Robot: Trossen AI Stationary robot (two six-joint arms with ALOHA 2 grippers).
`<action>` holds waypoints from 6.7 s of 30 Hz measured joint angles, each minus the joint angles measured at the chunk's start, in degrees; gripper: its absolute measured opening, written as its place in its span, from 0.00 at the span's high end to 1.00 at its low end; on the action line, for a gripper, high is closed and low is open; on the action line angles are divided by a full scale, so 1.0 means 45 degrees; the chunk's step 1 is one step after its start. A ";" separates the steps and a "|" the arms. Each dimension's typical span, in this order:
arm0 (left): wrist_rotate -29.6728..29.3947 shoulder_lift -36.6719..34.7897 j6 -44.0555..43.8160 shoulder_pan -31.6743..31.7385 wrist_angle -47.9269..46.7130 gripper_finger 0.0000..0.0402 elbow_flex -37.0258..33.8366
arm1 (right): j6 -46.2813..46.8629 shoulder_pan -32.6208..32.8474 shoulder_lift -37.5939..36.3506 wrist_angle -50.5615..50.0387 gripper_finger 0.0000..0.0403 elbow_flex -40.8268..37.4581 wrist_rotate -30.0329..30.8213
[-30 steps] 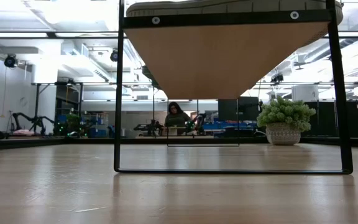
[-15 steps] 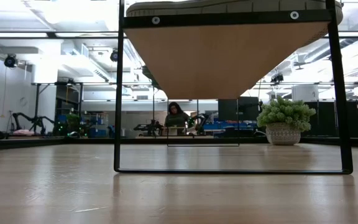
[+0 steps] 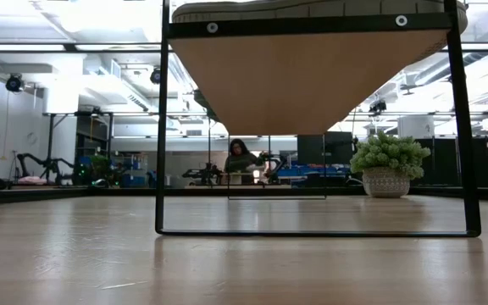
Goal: Pick and place slides into the shelf
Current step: Put the gray slide on the shelf
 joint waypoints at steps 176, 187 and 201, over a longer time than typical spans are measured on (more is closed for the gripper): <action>-0.0306 -0.2617 -0.1808 -0.0170 -0.4813 0.23 -0.0194 | 0.2301 -0.0083 -0.2683 -1.2551 0.98 -0.0129 -0.3269; -0.0326 -0.2612 -0.1806 -0.0175 -0.4813 0.23 -0.0196 | 0.2121 -0.0083 -0.2130 -1.2443 0.98 -0.0598 -0.5275; -0.0331 -0.2287 -0.1817 -0.0175 -0.4824 0.23 -0.0307 | 0.3035 -0.0083 -0.1530 -1.1038 0.98 -0.1434 -0.6582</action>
